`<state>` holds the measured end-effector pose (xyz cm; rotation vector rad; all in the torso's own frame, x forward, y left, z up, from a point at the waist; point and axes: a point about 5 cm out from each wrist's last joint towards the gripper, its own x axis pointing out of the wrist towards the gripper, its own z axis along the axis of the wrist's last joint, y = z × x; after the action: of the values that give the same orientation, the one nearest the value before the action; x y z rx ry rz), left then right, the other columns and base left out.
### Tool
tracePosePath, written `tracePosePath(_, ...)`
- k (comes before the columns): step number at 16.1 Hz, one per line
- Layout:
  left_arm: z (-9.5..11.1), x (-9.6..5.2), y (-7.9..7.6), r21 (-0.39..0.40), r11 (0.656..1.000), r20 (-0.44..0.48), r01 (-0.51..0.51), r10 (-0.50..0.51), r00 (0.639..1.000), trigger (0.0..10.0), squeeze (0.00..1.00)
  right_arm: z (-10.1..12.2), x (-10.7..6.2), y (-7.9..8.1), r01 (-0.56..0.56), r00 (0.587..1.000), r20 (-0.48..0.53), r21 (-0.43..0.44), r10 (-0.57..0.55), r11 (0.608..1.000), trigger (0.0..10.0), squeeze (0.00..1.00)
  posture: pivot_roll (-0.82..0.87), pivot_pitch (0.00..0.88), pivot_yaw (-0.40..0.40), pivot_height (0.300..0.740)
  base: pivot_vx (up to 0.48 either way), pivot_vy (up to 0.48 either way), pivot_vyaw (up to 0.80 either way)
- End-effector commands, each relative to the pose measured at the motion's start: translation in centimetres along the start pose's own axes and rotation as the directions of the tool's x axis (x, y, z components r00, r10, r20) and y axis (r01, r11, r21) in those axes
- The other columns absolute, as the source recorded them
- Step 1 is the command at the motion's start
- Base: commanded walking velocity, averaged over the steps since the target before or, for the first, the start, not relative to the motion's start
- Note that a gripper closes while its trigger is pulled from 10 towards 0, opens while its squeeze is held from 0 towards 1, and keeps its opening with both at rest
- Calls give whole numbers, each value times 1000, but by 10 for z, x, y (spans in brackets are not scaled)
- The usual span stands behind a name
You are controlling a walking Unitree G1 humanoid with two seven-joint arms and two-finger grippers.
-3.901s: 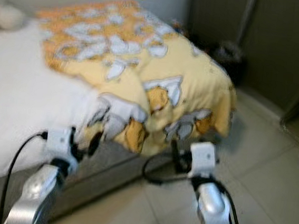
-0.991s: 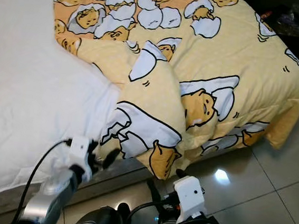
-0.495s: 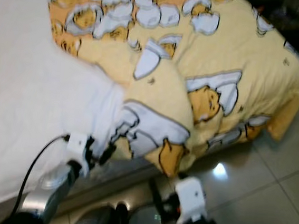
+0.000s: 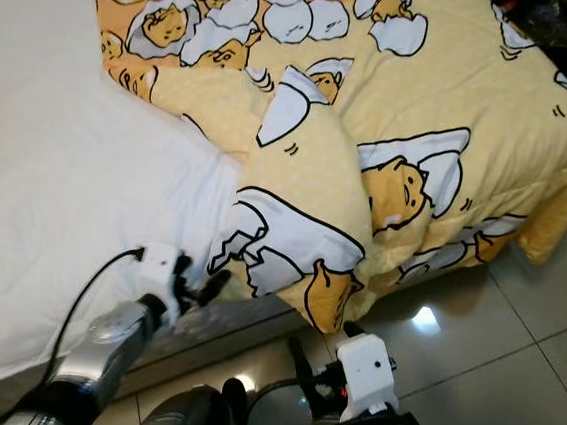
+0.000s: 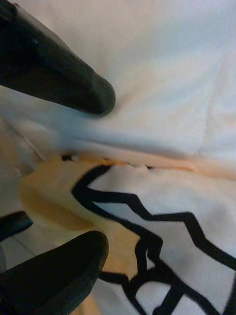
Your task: Clean up the room
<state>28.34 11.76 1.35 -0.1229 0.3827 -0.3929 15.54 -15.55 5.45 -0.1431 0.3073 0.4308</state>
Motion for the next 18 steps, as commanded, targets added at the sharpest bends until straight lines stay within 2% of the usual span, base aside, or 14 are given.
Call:
tracePosePath(1, -11, -3, 2, -3, 1000, -37, -2, 2, 999, 10000, 0, -2, -2, 6, -11, 1000, -10, 1, 11, 1000, 10000, 318, -287, 248, 204, 740, 0, 0, 0)
tracePosePath(4, -14, 2, 0, -5, 1000, -69, -8, 8, 998, 10000, 0, -4, -4, 8, -7, 1000, -15, 5, 7, 1000, 10000, 318, -290, 252, 209, 740, 0, 0, 0)
tracePosePath(5, -25, 3, 6, -60, 993, -128, -103, 94, 987, 7451, 0, -6, -5, 11, -9, 1000, -18, 11, 10, 1000, 10000, 314, -288, 252, 214, 740, 0, 0, 0)
tracePosePath(6, -26, 4, 5, -53, 992, -129, -110, 103, 986, 0, 0, -6, -4, 12, -10, 1000, -18, 11, 10, 1000, 10000, 314, -288, 252, 214, 740, 0, 0, 0)
tracePosePath(8, -31, 4, 1, -93, 990, -147, -110, 96, 985, 0, 0, -5, -3, 11, -10, 1000, -15, 11, 10, 1000, 10000, 314, -291, 253, 213, 740, 0, 0, 0)
tracePosePath(13, -25, 7, 7, -202, 972, -135, -118, 92, 987, 0, 0, -5, -5, 12, -8, 1000, -18, 12, 8, 1000, 10000, 318, -286, 269, 220, 740, 0, 0, 0)
tracePosePath(18, -31, 5, 3, -214, 975, -130, -67, 39, 991, 0, 0, -5, -5, 13, -4, 1000, -19, 17, 5, 1000, 10000, 318, -285, 270, 225, 740, 0, 0, 0)
